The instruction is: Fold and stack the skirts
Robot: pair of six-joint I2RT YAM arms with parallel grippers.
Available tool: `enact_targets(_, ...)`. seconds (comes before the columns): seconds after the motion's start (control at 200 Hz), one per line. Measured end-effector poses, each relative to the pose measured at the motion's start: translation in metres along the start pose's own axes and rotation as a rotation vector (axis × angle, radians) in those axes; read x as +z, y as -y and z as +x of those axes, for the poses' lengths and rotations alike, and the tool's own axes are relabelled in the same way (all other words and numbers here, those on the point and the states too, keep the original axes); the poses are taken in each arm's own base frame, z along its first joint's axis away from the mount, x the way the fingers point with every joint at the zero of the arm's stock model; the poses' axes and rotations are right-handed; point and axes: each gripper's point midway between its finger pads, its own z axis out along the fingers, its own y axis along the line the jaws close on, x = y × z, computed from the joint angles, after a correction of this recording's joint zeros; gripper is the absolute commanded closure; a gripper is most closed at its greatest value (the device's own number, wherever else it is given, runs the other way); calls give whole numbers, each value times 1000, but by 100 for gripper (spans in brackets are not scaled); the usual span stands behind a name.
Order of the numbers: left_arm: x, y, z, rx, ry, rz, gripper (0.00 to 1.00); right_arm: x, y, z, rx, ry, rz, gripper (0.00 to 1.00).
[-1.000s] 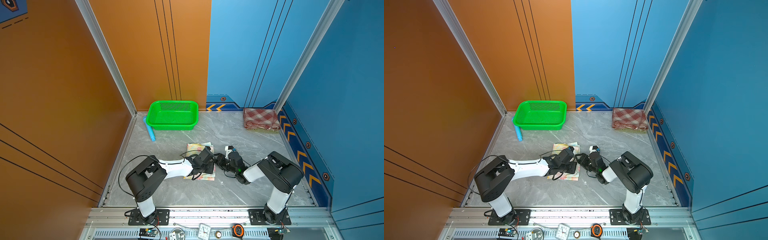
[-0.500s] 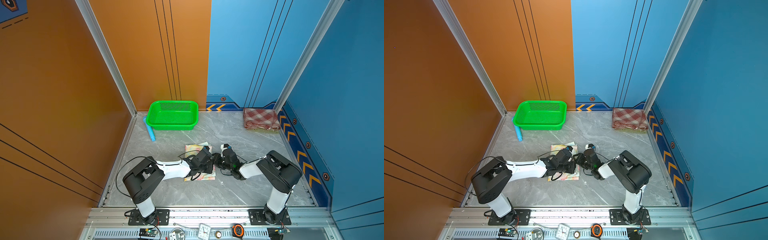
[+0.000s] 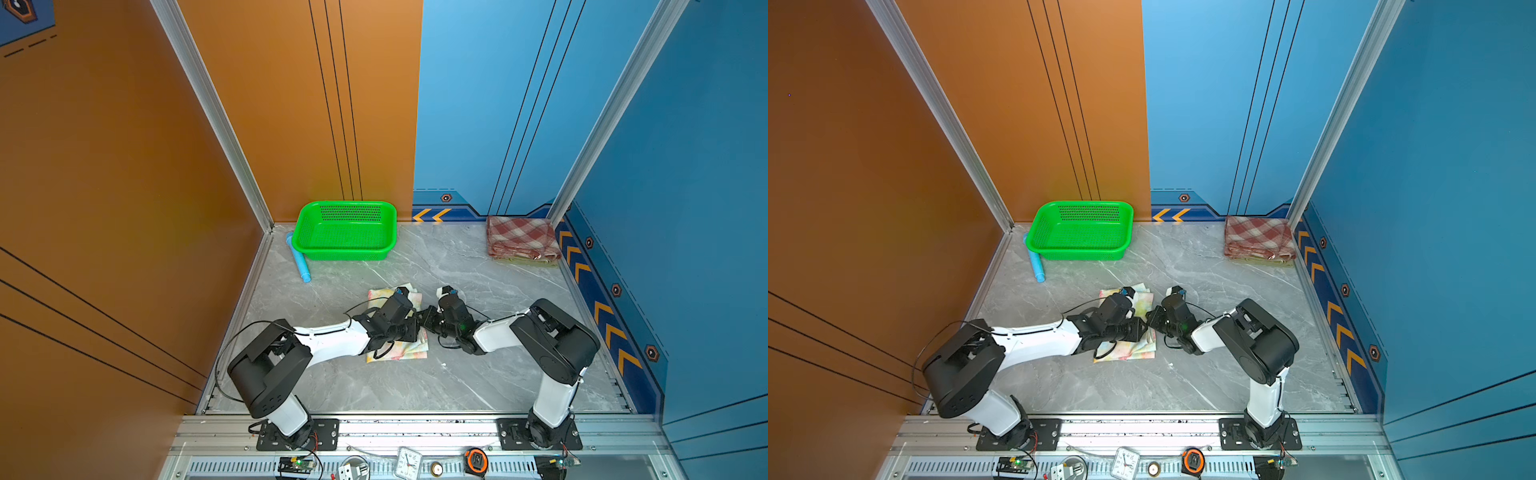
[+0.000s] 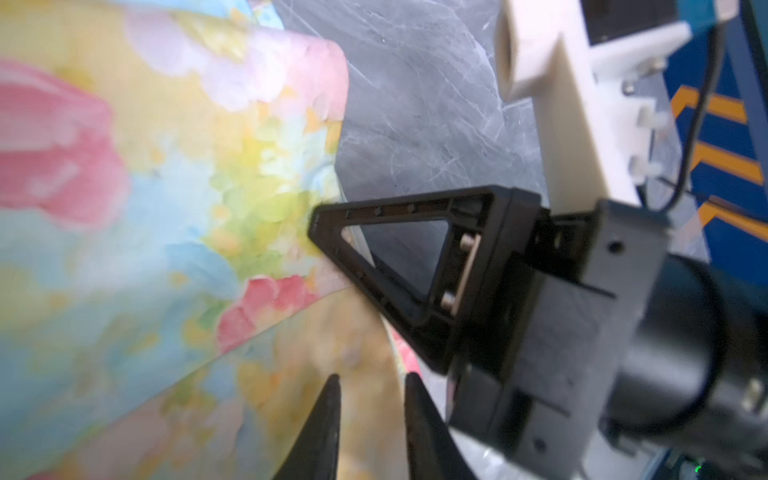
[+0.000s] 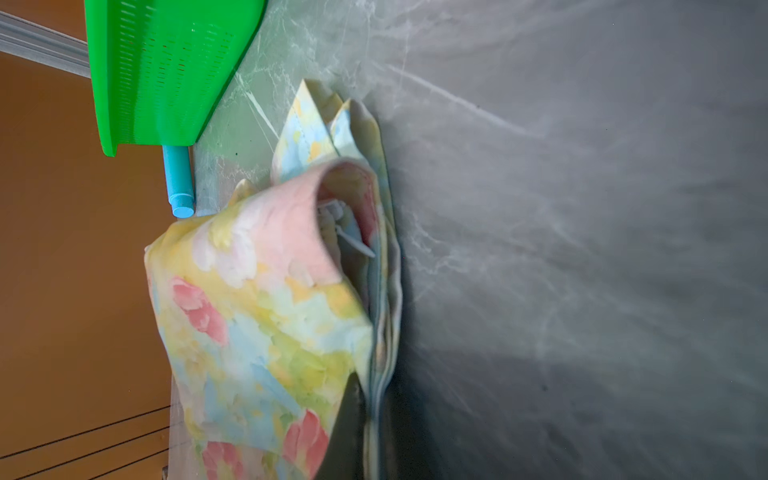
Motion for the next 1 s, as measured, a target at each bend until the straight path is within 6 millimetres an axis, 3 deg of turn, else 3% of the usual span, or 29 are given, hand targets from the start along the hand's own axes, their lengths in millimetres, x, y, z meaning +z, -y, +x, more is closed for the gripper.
enact_targets(0.195, -32, -21, -47, -32, 115, -15, 48, 0, 0, -1, -39, -11, -6, 100)
enact_targets(0.355, -19, -42, -68, -44, 112, -58, 51, 1, 0, -1, -57, -23, -8, 100)
enact_targets(0.496, 5, -64, -66, -41, 67, -104, 56, 1, 0, -2, -71, -34, -8, 100)
enact_targets(0.701, 26, -104, -55, -78, 30, -144, 56, -1, 2, -3, -85, -41, 2, 100)
enact_targets(0.876, 25, -102, -62, -66, 50, -119, 55, -5, 5, -6, -86, -46, 18, 100)
enact_targets(1.001, 14, -105, -67, -70, 62, -134, 53, -5, 6, -6, -88, -49, 21, 100)
